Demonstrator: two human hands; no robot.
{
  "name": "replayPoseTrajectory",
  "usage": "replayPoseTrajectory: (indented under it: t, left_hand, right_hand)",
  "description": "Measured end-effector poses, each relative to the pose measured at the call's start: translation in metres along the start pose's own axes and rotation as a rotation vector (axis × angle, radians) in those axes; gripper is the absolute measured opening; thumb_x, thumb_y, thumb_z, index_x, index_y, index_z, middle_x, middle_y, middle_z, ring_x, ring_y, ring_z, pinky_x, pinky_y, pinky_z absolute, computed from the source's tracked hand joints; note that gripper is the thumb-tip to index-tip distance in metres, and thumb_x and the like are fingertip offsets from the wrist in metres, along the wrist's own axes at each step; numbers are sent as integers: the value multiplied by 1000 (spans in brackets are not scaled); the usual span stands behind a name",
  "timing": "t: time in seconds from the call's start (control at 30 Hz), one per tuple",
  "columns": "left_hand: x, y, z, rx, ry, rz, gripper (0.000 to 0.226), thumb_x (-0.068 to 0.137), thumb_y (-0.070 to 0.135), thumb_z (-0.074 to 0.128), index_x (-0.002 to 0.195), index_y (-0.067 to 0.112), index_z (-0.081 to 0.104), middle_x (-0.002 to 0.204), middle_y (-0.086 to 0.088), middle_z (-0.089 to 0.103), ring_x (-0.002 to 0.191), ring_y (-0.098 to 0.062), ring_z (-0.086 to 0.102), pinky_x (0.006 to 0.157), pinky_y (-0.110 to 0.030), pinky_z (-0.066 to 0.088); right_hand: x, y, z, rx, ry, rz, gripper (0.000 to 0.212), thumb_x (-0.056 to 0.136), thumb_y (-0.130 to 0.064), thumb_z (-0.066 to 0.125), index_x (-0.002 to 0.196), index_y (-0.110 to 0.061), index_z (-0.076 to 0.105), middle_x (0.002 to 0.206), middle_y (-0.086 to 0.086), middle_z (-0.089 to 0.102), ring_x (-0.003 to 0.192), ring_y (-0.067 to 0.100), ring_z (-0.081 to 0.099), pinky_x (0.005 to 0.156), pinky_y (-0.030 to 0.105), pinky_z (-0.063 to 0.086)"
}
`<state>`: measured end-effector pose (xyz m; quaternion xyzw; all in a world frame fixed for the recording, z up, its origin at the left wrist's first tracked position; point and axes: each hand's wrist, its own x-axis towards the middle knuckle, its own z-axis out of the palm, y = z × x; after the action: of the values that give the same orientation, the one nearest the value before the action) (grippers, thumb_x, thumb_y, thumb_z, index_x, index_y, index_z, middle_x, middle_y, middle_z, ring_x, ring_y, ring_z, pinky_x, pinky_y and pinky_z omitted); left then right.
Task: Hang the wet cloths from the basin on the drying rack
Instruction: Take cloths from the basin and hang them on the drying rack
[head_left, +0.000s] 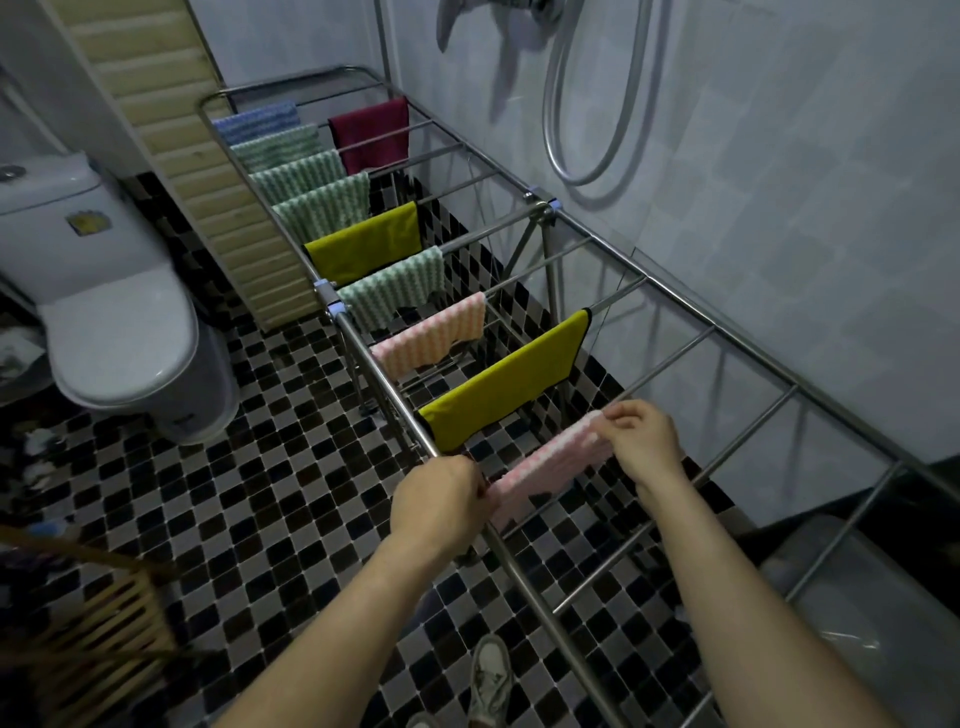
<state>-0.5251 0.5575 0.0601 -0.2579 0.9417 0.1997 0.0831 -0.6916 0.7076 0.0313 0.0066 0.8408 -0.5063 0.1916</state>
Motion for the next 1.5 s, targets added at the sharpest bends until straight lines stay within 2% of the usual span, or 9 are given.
replayPoseTrajectory:
  t: [0.2,0.33,0.47,0.67,0.77,0.97,1.13,1.27,1.5]
  left_hand:
    - [0,-2,-5,-127,-49,-7,23,89,47,62,86,25,70,67,9,66,55,0,62,55,-17,51]
    - [-10,-15,-40,-636,-170,-82,11,91,21,62,101,26,64,97,10,61,90,-8,60,71,-19,47]
    - [-23,-28,-77,-1424,-284,-201,28,86,0,56,107,13,68,106,-11,61,87,-26,62,66,-34,55]
    - [-39,-14,-91,-1742,-283,-117,37,71,-2,65,106,8,66,83,-13,70,67,-23,69,61,-31,59]
    - [-45,-14,-90,-1781,-269,-101,32,71,1,66,102,9,68,85,-13,71,70,-24,69,64,-32,60]
    - [-60,-16,-85,-1724,-189,-99,13,80,3,66,91,10,68,82,-12,69,66,-22,68,58,-31,59]
    - [-75,-22,-72,-1289,135,82,33,70,32,77,98,22,64,100,-3,65,95,-21,62,85,-39,54]
    - [-87,-10,-71,-1085,25,271,34,70,34,78,93,13,64,91,-8,64,76,-12,60,64,-23,52]
    - [-94,-1,-67,-1021,-89,325,16,83,25,68,95,17,74,93,-2,75,91,-18,71,83,-36,58]
  right_hand:
    - [-3,-4,-5,-133,67,-36,15,87,-21,68,98,-15,62,97,1,65,90,18,62,68,26,48]
    - [-25,-28,-14,-172,83,-90,21,91,-20,61,112,-16,60,105,1,62,87,14,57,57,20,38]
    - [-72,-61,-21,202,-357,17,26,95,-26,54,115,-13,64,100,6,72,85,14,64,60,23,42]
    - [-119,-72,3,497,-844,109,56,86,-31,64,138,-20,48,130,9,62,112,24,59,74,32,55]
    - [-130,-71,12,696,-943,124,59,78,-12,73,133,-16,52,125,16,63,101,27,62,77,34,57]
    - [-161,-83,14,865,-613,219,24,71,-8,66,94,-2,65,87,13,70,61,15,67,37,15,47]
    - [-181,-87,14,955,-500,248,18,75,-10,66,89,1,63,85,13,68,64,14,68,40,15,50]
    - [-192,-90,11,979,-469,213,29,73,-15,67,95,3,60,87,14,67,70,16,66,49,14,53]
    - [-198,-82,-9,822,-374,130,34,83,-26,67,96,5,64,77,10,71,63,12,69,49,17,52]
